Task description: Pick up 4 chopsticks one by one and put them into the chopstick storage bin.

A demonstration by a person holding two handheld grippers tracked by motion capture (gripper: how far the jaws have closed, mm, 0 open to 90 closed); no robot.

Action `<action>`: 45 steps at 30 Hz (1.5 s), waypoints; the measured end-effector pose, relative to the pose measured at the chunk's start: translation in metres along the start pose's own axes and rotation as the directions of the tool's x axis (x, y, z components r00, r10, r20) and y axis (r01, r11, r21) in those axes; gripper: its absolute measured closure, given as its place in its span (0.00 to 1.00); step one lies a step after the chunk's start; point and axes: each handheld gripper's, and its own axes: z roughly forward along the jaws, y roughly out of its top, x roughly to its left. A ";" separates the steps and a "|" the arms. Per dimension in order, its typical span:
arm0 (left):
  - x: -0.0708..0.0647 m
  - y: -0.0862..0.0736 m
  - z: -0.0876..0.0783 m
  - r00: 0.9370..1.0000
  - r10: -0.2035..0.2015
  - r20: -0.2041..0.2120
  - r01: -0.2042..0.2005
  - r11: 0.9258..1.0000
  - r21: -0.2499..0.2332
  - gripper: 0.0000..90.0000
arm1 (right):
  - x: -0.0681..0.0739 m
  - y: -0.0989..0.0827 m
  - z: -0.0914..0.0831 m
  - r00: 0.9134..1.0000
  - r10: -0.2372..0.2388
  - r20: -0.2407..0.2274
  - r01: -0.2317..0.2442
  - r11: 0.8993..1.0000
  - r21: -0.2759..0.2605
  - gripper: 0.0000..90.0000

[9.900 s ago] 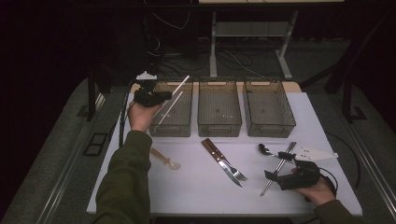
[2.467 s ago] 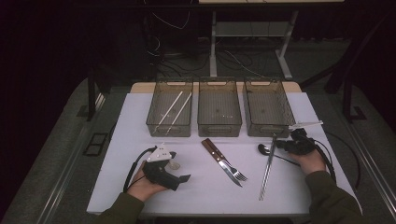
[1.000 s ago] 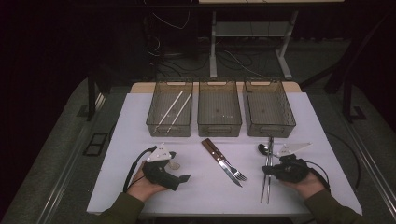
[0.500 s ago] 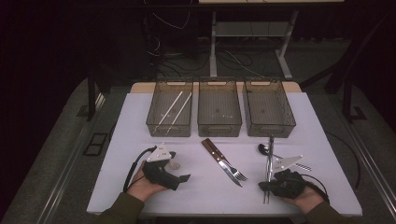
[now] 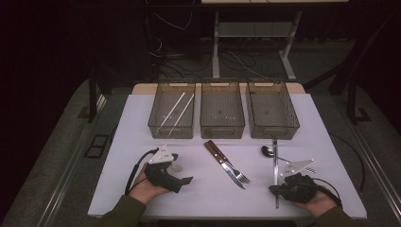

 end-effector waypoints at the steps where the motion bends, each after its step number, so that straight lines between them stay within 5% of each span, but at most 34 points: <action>1: 0.000 0.000 0.000 1.000 0.000 0.000 0.000 1.000 0.000 0.00 | -0.001 -0.001 -0.001 1.000 -0.006 0.002 0.006 1.000 -0.002 1.00; 19: 0.001 0.000 0.000 1.000 0.005 -0.001 -0.005 1.000 0.005 0.00 | -0.016 -0.021 -0.020 0.997 0.017 0.081 -0.018 1.000 0.010 1.00; 45: 0.002 -0.001 -0.001 1.000 0.005 -0.001 -0.005 1.000 0.001 0.00 | -0.042 -0.042 -0.039 0.980 0.074 0.183 -0.078 0.997 0.016 1.00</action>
